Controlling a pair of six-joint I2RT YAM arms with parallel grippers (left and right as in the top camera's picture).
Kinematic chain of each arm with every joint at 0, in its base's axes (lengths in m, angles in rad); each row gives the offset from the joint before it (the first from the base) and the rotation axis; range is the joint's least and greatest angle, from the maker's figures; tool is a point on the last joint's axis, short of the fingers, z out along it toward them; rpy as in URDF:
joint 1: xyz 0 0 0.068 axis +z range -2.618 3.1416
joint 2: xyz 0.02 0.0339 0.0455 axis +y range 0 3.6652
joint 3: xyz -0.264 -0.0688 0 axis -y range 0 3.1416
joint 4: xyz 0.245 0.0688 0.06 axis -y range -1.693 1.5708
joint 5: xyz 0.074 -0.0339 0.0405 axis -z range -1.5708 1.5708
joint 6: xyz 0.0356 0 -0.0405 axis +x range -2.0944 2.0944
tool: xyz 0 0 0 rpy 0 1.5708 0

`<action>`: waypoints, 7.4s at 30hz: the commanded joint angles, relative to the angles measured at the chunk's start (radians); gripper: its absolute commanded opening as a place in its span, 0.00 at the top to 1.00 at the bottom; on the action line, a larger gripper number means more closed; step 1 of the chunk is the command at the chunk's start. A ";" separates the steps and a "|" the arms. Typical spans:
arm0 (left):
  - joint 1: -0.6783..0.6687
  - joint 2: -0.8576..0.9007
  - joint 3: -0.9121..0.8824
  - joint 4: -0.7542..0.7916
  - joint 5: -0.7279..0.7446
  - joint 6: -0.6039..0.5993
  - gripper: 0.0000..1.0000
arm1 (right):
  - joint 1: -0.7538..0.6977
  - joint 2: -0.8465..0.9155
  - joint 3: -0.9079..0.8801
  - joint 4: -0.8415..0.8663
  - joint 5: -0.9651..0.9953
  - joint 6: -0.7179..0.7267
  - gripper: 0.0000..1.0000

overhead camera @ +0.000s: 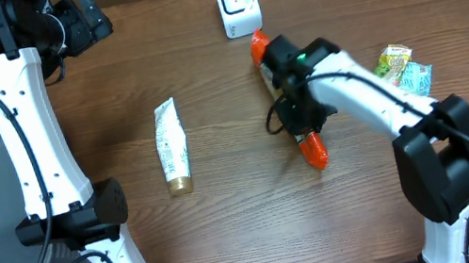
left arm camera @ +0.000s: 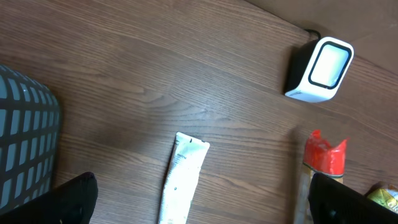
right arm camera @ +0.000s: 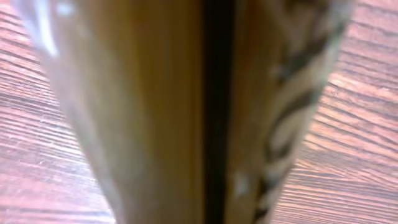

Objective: Scan the item barcode

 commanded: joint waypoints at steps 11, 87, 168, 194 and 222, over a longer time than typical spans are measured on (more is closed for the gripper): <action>-0.007 -0.026 0.002 -0.002 -0.007 0.019 0.00 | 0.196 -0.050 0.021 0.069 0.027 0.035 0.44; -0.008 -0.026 0.002 -0.002 -0.007 0.019 0.00 | -0.003 0.037 0.550 0.073 0.348 -0.005 0.96; -0.007 -0.026 0.002 -0.002 -0.007 0.019 0.00 | -0.089 0.391 0.545 0.810 0.880 -0.851 0.96; -0.007 -0.026 0.002 -0.002 -0.006 0.019 0.00 | -0.082 -0.025 0.546 0.306 0.154 -0.361 0.96; -0.007 -0.026 0.002 -0.002 -0.006 0.019 0.00 | -0.921 -0.097 -0.059 0.035 -0.945 -0.281 0.96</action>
